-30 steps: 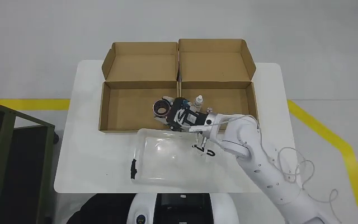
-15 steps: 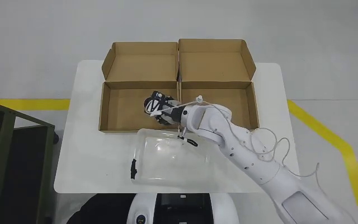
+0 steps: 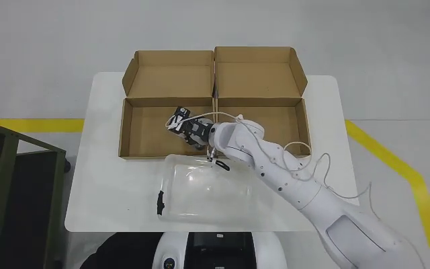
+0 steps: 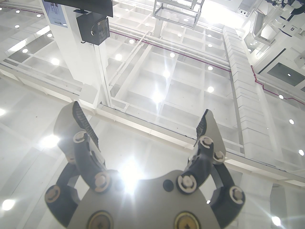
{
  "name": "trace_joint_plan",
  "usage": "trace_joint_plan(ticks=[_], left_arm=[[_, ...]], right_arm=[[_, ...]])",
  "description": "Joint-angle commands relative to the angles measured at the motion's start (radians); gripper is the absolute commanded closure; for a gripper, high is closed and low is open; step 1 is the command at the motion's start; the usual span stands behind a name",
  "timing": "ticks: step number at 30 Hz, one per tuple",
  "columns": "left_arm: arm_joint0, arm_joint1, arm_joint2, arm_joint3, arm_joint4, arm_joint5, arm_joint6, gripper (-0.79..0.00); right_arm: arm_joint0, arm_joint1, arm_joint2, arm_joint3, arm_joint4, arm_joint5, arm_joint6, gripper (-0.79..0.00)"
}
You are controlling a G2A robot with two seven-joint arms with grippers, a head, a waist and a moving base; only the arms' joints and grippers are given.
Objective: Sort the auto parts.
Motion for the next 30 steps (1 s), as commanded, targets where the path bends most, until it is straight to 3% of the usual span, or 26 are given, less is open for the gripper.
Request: trace_joint_plan(ticks=[1, 11, 20, 23, 26, 27, 28, 29, 30], left_arm=[[0.000, 0.000, 0.000, 0.000, 0.000, 0.000, 0.000, -0.785], [0.000, 0.000, 0.000, 0.000, 0.000, 0.000, 0.000, -0.785], [0.000, 0.000, 0.000, 0.000, 0.000, 0.000, 0.000, -0.785], [0.000, 0.000, 0.000, 0.000, 0.000, 0.000, 0.000, -0.785], [0.000, 0.000, 0.000, 0.000, 0.000, 0.000, 0.000, -0.785], [0.000, 0.000, 0.000, 0.000, 0.000, 0.000, 0.000, -0.785], [0.000, 0.000, 0.000, 0.000, 0.000, 0.000, 0.000, -0.785], [0.000, 0.000, 0.000, 0.000, 0.000, 0.000, 0.000, -0.785], [0.000, 0.000, 0.000, 0.000, 0.000, 0.000, 0.000, -0.785]], right_arm=[[0.009, -0.009, -0.006, 0.026, 0.002, 0.000, -0.001, 0.000], [0.036, -0.042, -0.018, 0.097, 0.002, -0.013, 0.018, 0.000], [0.034, -0.060, -0.016, 0.142, 0.004, -0.038, 0.031, -0.148], [0.030, -0.064, -0.013, 0.156, 0.001, -0.045, 0.030, -0.249], [0.027, -0.067, -0.007, 0.165, -0.002, -0.051, 0.028, -0.406], [0.026, -0.068, -0.005, 0.168, -0.004, -0.054, 0.027, -0.582], [0.026, -0.068, -0.003, 0.169, -0.006, -0.056, 0.026, -0.631], [0.025, -0.069, 0.000, 0.169, -0.007, -0.059, 0.025, -0.757], [0.022, -0.069, 0.003, 0.168, -0.006, -0.061, 0.024, -0.779]])
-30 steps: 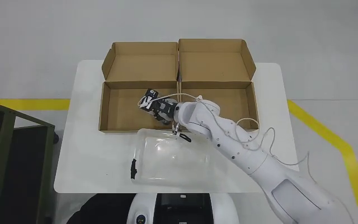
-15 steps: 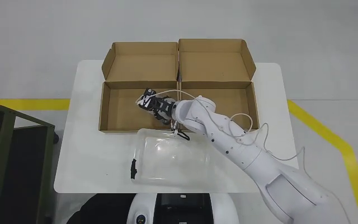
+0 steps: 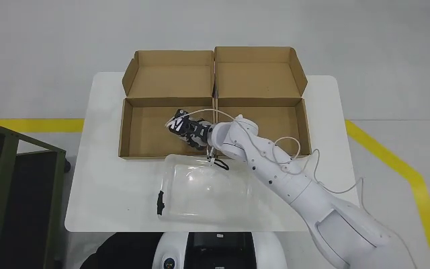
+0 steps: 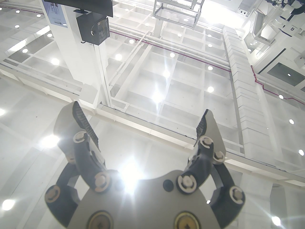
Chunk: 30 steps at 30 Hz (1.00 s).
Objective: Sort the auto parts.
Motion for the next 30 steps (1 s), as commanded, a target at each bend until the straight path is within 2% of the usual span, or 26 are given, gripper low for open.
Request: trace_joint_plan(ticks=[1, 6, 12, 24, 30], left_arm=[[0.000, 0.000, 0.000, 0.000, 0.000, 0.000, 0.000, -0.785], [0.000, 0.000, 0.000, 0.000, 0.000, 0.000, 0.000, -0.785], [0.000, 0.000, 0.000, 0.000, 0.000, 0.000, 0.000, -0.785], [0.000, 0.000, 0.000, 0.000, 0.000, 0.000, 0.000, -0.785], [0.000, 0.000, 0.000, 0.000, 0.000, 0.000, 0.000, -0.785]], right_arm=[[-0.004, 0.000, 0.008, -0.005, 0.002, -0.006, 0.000, -0.785], [-0.026, 0.009, 0.042, -0.058, -0.002, -0.021, -0.020, -0.785], [-0.081, 0.034, 0.109, -0.199, -0.016, -0.049, -0.059, -0.785], [-0.314, 0.106, 0.307, -0.567, -0.039, -0.109, -0.104, -0.785], [-0.432, 0.139, 0.434, -0.692, -0.063, -0.125, -0.131, -0.785]])
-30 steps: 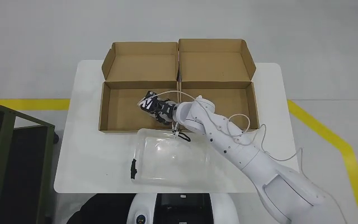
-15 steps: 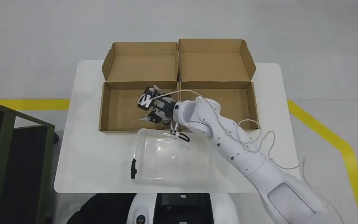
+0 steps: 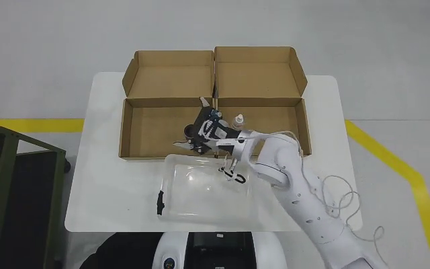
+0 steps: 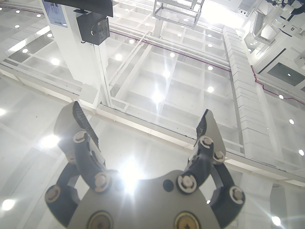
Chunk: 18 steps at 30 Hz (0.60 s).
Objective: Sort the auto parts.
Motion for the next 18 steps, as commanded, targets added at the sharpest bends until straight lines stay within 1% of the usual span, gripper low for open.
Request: trace_joint_plan(ticks=[1, 9, 18], left_arm=[[0.000, 0.000, 0.000, 0.000, 0.000, 0.000, 0.000, -0.785], [0.000, 0.000, 0.000, 0.000, 0.000, 0.000, 0.000, -0.785], [0.000, 0.000, 0.000, 0.000, 0.000, 0.000, 0.000, -0.785]], right_arm=[[-0.046, 0.012, 0.057, -0.041, -0.003, -0.003, -0.016, -0.785], [-0.225, 0.053, 0.283, -0.168, 0.000, -0.022, -0.088, -0.785], [-0.389, 0.083, 0.509, -0.191, 0.041, -0.040, -0.203, -0.785]])
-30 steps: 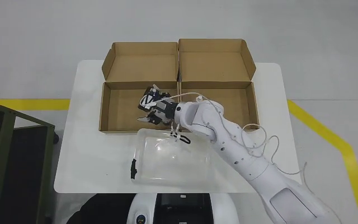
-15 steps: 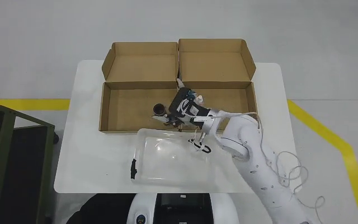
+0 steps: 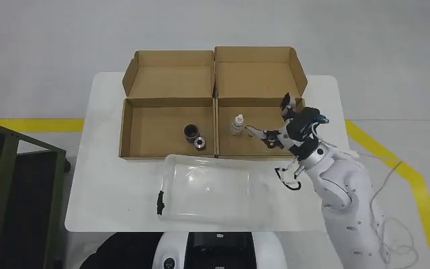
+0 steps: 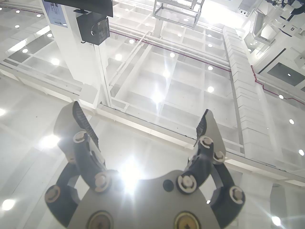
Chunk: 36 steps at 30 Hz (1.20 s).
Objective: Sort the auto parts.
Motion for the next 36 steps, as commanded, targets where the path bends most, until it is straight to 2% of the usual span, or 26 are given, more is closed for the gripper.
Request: trace_joint_plan(ticks=[1, 8, 19, 29, 36], left_arm=[[0.000, 0.000, 0.000, 0.000, 0.000, 0.000, 0.000, -0.785], [0.000, 0.000, 0.000, 0.000, 0.000, 0.000, 0.000, -0.785], [0.000, 0.000, 0.000, 0.000, 0.000, 0.000, 0.000, -0.785], [0.000, 0.000, 0.000, 0.000, 0.000, 0.000, 0.000, -0.785], [0.000, 0.000, 0.000, 0.000, 0.000, 0.000, 0.000, -0.784]], right_arm=[[-0.037, 0.005, 0.049, 0.000, 0.012, -0.001, -0.029, -0.785], [-0.139, 0.019, 0.167, 0.004, 0.012, -0.009, -0.131, -0.785], [-0.247, 0.030, 0.256, 0.042, -0.040, 0.009, -0.270, -0.785], [-0.278, 0.036, 0.292, 0.040, -0.024, 0.017, -0.335, -0.785], [-0.278, 0.036, 0.292, 0.040, -0.024, 0.017, -0.335, -0.785]])
